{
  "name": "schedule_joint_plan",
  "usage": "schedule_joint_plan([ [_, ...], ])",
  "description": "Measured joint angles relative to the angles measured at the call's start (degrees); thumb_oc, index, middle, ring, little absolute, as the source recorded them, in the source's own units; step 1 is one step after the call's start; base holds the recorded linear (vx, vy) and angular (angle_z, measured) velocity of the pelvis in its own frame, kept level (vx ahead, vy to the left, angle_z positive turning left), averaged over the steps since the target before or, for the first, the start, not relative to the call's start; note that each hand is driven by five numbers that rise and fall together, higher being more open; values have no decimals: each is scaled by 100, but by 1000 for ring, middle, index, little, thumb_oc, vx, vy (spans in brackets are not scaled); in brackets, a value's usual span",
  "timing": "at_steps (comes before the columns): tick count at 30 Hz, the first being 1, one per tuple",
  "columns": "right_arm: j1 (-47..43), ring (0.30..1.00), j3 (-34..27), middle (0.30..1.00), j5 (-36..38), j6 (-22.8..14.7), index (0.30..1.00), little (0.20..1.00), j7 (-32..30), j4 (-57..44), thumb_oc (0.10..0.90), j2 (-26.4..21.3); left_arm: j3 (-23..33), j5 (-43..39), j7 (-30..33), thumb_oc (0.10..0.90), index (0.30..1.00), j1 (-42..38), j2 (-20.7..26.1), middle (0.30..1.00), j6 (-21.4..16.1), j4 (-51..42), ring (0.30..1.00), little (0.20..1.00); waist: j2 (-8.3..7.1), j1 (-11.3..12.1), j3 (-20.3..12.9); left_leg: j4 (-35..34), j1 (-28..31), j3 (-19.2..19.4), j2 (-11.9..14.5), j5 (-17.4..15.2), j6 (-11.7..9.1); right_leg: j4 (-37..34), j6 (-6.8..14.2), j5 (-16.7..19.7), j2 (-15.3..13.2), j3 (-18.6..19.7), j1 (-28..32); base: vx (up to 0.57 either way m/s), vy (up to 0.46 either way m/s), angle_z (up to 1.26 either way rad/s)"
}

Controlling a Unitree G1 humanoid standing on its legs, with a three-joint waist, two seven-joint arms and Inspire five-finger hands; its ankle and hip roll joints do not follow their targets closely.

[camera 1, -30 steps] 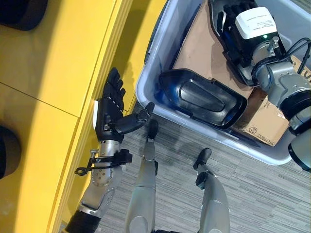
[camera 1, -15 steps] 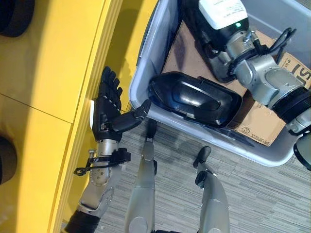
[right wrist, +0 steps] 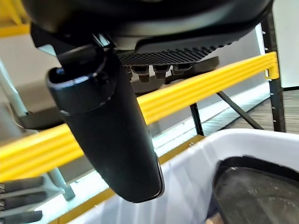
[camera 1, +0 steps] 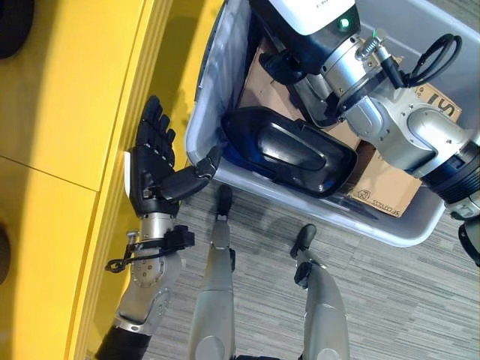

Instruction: Move parts from the plastic box to the shelf.

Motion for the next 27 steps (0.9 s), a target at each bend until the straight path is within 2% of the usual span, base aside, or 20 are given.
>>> schedule_joint_plan([
  [7,859,1000,-566,1000,-114,-38,1000,1000,31,-738,900,-982,141,80,82,900,1000,148,1,1000,31,-106,1000,1000,-111,-125,24,3,1,53,6,-9,14,-83,8,59,12,33,6,-34,-9,-3],
  [15,1722,1000,-765,1000,-370,-252,1000,1000,256,-1450,900,-1888,428,270,75,900,1000,290,1,1000,121,-223,1000,1000,-291,-321,31,3,83,174,37,-31,45,-239,13,161,60,146,83,-21,-10,-7],
  [17,2140,1000,-1101,1000,-457,-334,1000,1000,331,-1700,900,-2126,454,274,78,900,1000,302,0,1000,154,-226,1000,1000,-301,-348,31,3,92,187,40,-37,52,-262,16,180,65,153,89,-6,-4,-2],
  [20,2483,1000,-1321,1000,-531,-410,1000,1000,382,-1843,900,-2333,473,281,77,900,1000,409,-1,1000,165,-230,1000,1000,-309,-383,31,4,115,203,42,-38,55,-295,23,207,72,158,109,-9,-7,-4],
  [27,3061,1000,-1482,1000,-684,-471,1000,1000,608,-1848,900,-2492,483,481,76,900,1000,511,1,1000,244,-287,1000,1000,-341,-397,35,3,120,221,49,-41,58,-324,19,220,79,162,114,0,0,0],
])
